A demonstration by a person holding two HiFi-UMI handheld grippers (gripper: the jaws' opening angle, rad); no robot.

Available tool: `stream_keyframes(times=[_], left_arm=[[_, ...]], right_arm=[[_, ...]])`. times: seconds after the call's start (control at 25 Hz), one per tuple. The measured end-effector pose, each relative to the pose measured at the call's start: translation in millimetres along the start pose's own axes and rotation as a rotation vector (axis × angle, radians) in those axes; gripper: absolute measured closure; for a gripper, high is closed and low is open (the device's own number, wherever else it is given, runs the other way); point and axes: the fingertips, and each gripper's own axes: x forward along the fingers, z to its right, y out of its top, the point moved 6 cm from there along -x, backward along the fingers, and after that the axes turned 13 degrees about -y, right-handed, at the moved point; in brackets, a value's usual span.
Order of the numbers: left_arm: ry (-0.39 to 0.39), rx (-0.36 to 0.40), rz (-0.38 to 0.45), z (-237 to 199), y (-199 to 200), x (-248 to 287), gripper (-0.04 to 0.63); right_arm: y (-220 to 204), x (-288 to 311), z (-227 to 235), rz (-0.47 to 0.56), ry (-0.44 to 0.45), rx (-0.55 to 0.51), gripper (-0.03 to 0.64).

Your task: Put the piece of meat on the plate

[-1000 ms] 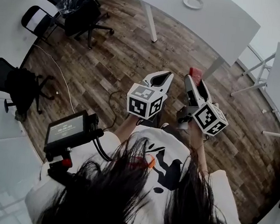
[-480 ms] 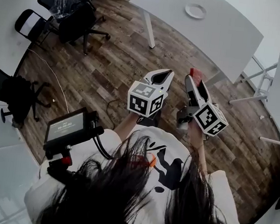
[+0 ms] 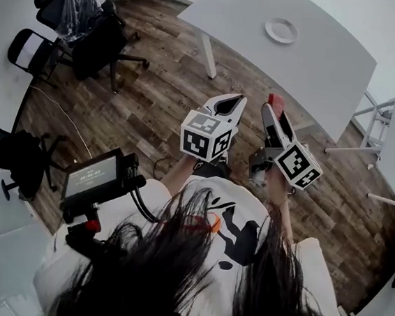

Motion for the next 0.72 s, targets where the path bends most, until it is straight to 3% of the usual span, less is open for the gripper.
stream_keyframes(times=[0.72], left_arm=[[-0.074,-0.042,-0.032,-59.9,13.4,23.3,0.591]], right_arm=[[8.4,58.4,-12.2,0.006,-0.070,0.031,0.322]])
